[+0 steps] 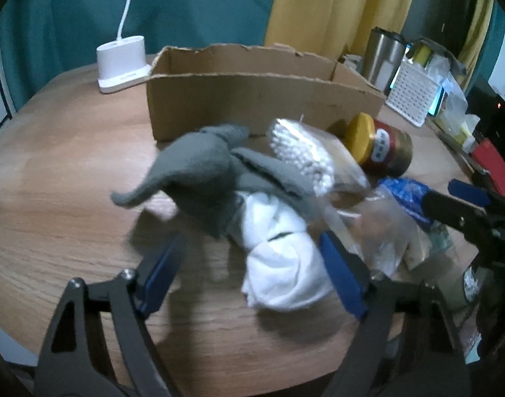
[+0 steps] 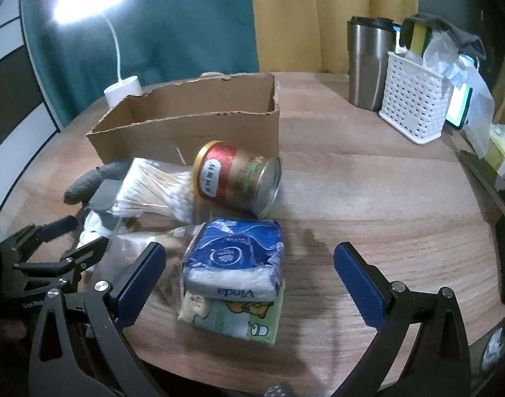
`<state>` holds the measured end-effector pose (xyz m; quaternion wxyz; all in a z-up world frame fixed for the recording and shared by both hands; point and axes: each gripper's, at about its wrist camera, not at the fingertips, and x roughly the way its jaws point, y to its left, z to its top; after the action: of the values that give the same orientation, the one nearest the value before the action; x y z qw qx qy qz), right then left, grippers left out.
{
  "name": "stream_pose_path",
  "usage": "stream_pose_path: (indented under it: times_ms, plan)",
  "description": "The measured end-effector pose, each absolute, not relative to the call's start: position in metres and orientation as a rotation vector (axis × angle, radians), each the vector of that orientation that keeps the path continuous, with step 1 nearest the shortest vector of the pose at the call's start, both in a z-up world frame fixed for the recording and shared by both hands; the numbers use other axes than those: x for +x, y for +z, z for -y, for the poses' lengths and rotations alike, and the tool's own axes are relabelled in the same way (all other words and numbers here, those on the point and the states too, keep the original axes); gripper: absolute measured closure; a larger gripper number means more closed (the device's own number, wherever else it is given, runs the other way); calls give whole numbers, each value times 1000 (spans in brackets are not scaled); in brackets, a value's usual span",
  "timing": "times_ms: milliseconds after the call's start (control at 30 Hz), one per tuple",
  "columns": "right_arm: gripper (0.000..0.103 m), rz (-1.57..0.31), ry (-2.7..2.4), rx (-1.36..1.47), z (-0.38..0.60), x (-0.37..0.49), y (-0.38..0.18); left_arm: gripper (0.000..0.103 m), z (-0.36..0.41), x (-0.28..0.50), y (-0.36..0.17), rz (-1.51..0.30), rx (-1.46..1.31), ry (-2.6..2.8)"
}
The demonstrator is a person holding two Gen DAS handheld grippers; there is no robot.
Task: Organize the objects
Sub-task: 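Grasp the blue Vinda tissue pack with the right gripper while the left grasps the white towel, then lift the Vinda pack with the right gripper while the left carries the towel toward the box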
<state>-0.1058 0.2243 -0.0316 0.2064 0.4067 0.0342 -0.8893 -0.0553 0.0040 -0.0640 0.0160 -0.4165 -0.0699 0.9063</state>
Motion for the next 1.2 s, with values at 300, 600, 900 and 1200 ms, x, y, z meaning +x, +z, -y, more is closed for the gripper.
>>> stream_pose_path:
  times_ms: [300, 600, 900, 1200]
  plan:
    - [44, -149, -2467, 1180, -218, -108, -40, 57, -10, -52, -59, 217, -1274, 2756]
    - [49, -149, -2490, 1119, -219, -100, -25, 62, -3, -41, -44, 226, -1212, 2766]
    - [49, -164, -2506, 1059, -218, -87, -7, 65, 1, -30, -29, 241, -1151, 2771]
    - [51, -158, -2516, 1009, -219, -77, 5, 68, 2, -16, -6, 226, -1085, 2785]
